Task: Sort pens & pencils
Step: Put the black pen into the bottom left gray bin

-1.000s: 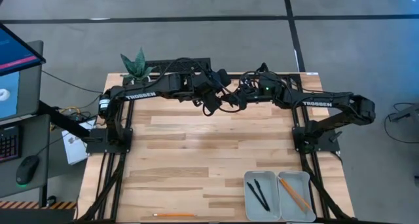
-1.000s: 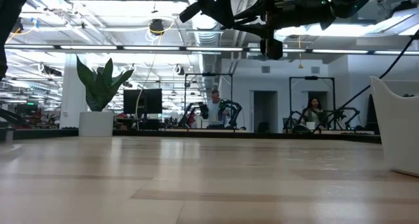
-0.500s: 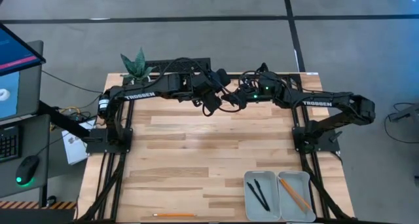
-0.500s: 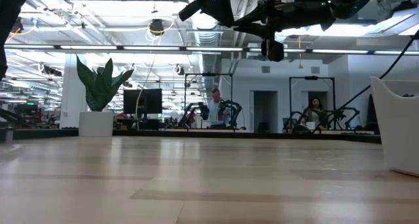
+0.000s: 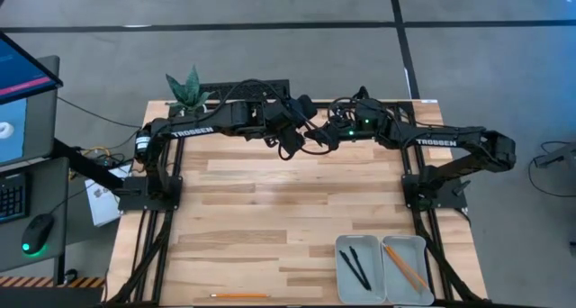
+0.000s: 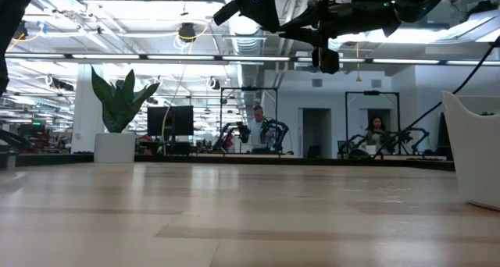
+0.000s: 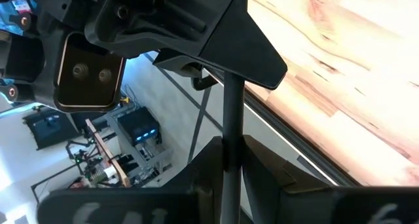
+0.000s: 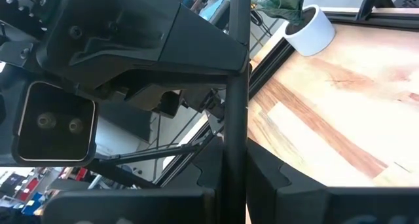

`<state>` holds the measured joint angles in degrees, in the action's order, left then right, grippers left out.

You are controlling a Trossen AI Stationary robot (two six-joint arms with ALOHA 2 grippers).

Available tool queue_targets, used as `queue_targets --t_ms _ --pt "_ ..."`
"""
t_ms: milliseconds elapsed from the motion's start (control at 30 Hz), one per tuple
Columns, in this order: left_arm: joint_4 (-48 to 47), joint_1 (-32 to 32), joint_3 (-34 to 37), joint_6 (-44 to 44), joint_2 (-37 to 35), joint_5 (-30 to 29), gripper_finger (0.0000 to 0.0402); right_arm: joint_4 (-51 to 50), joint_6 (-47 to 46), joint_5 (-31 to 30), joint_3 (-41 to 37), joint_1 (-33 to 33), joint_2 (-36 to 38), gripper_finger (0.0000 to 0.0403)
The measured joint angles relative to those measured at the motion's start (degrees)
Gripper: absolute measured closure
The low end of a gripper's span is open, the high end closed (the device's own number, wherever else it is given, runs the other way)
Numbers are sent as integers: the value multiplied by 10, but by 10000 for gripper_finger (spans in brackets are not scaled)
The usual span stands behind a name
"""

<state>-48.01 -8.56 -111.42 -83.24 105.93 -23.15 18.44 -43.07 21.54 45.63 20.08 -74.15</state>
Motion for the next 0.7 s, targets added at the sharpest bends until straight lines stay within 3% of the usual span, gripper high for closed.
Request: queue_targets --t_ms 467,700 --pt "0 0 0 -10 0 1 364 0 0 0 0 0 0 341" --pt "0 0 1 -10 2 3 325 0 2 3 0 -1 0 341"
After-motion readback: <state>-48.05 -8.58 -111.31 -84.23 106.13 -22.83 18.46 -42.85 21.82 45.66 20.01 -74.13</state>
